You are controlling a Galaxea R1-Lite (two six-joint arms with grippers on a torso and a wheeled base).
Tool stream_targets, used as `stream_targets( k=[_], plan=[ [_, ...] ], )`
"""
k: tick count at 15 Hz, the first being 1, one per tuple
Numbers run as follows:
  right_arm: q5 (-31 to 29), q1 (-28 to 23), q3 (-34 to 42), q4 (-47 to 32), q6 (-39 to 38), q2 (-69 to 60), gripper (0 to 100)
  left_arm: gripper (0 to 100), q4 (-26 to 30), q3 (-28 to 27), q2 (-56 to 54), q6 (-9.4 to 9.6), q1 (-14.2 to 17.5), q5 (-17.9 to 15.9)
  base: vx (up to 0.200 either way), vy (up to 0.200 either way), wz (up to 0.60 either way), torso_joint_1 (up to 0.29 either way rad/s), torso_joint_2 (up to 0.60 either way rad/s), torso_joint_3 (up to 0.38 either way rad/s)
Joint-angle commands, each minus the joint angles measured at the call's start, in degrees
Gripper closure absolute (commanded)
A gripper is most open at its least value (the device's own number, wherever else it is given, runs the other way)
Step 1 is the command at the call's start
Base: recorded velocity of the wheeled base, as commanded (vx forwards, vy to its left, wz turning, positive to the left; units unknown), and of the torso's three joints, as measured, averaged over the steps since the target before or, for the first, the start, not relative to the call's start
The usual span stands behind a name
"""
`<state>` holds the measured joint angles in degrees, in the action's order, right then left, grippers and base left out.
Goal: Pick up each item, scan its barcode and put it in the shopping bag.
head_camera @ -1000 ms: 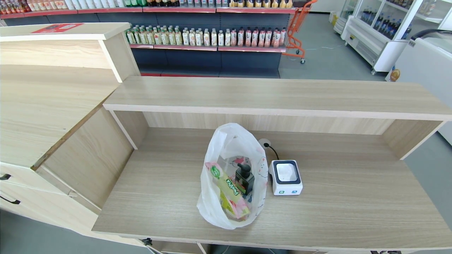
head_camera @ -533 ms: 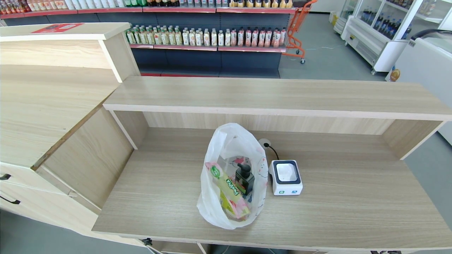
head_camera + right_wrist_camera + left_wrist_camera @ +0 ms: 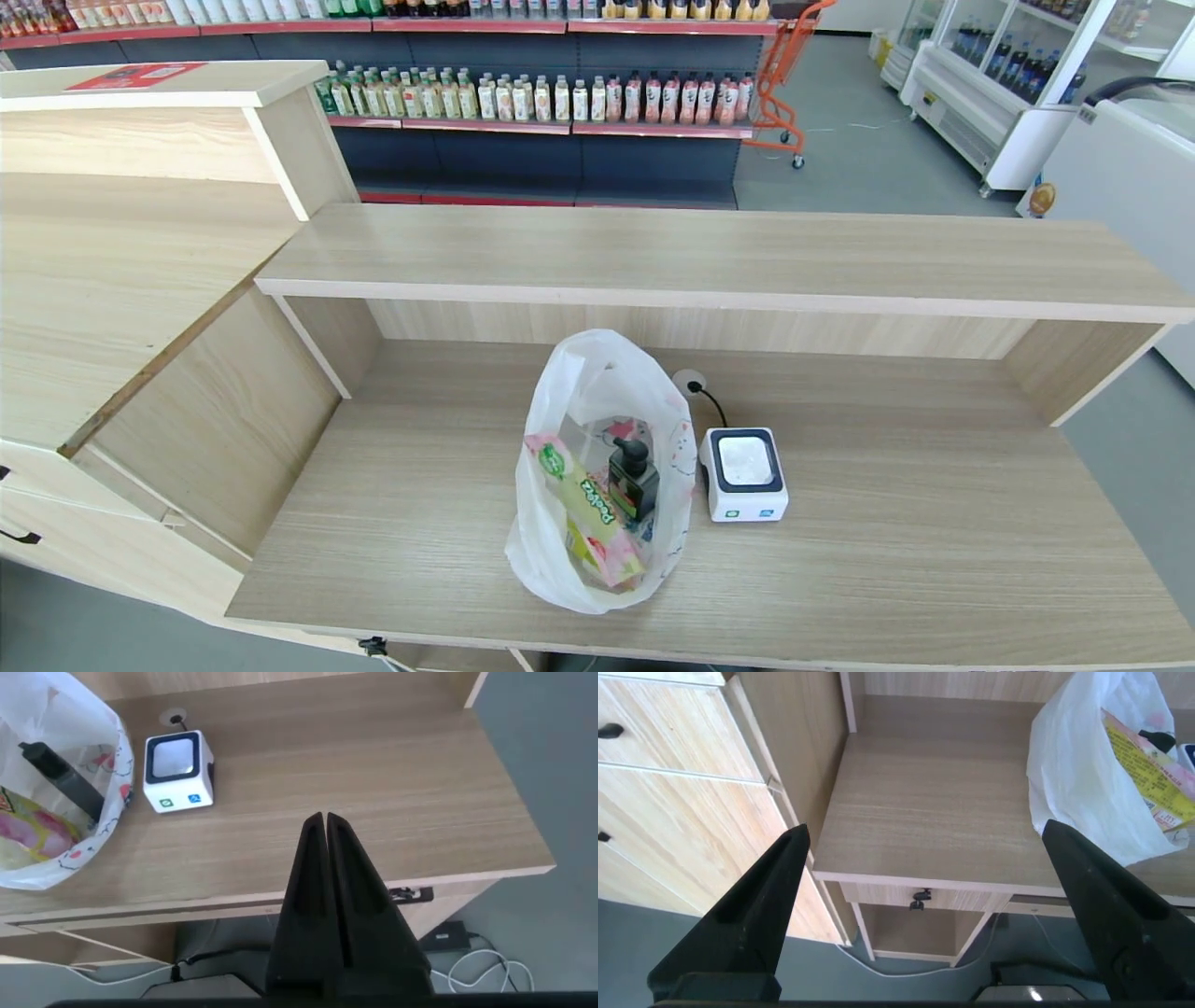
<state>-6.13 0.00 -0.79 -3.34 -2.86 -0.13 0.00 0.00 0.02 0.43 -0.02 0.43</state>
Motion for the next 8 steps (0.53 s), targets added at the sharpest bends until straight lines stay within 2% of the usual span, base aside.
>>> stream_targets(
  k=[1,2,7,8],
  plan=[
    [0.0,0.0,0.0,0.0,0.1,0.2,100,0,0.0,0.0,0.1,0.01,-0.1,0.0,0.000,-0.200,0.00,0.017,0.01,0.002],
    [0.0,0.0,0.0,0.0,0.0,0.2,100,0,0.0,0.0,0.1,-0.08,-0.1,0.0,0.000,-0.200,0.00,0.002,0.00,0.002],
    [0.0,0.0,0.0,0.0,0.0,0.2,100,0,0.0,0.0,0.1,-0.08,-0.1,0.0,0.000,0.000,0.00,0.000,0.00,0.000],
    [0.0,0.0,0.0,0.0,0.1,0.2,100,0,0.0,0.0,0.1,-0.08,-0.1,0.0,0.200,0.000,0.00,-0.007,0.01,0.002]
  ],
)
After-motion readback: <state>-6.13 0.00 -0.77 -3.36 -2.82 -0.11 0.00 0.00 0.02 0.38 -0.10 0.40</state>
